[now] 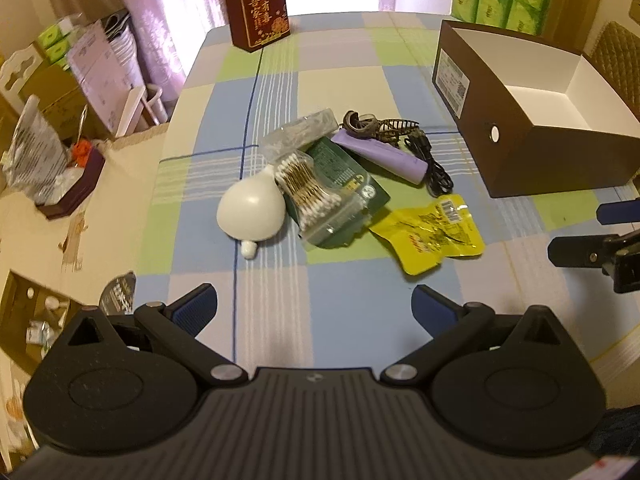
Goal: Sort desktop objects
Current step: 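Move both tools toward the scattered items on the table, then grasp the yellow snack packet with the right gripper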
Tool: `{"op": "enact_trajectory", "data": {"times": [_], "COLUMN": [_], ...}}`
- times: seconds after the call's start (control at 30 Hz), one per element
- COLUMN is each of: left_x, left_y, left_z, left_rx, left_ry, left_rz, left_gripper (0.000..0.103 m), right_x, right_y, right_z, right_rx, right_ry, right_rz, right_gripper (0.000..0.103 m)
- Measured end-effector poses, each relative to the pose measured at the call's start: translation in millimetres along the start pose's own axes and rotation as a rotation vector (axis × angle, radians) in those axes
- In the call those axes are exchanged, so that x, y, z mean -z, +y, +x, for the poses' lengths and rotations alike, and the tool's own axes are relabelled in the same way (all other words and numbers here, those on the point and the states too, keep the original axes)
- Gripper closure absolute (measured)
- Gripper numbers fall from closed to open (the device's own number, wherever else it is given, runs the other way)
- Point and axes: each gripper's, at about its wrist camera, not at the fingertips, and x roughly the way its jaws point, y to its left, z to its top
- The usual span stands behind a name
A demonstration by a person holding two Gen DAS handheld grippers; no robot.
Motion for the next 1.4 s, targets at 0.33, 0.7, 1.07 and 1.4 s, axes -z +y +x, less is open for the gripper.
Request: {"op": "enact_trajectory", "data": {"times": [0.33, 0.7, 1.07, 1.4], "left_x": [-10, -19, -26, -29], "left_y": [34, 55, 70, 71], "left_z": [35, 69, 89, 99], "left_rx": [0.055, 0.082, 0.085, 0.085], "left_ry": [0.002, 0.048, 0.084, 0.102], "left_rz": [0.059, 0.071, 0.054, 0.052], "left_gripper": [0.001, 0.001, 0.001, 0.001], "right_x": [-1, -9, -17, -6], "right_y": [17, 17, 28, 48], "right_z": [43, 87, 125, 132], "right_rx": [-0.02, -0.046, -0.021, 0.092], "right_ry": [0.028, 0.018, 0.038, 0.022], "right_rz": [0.042, 0.077, -0.014, -0.195], "right_gripper": [0.002, 0.002, 0.002, 0.013]}}
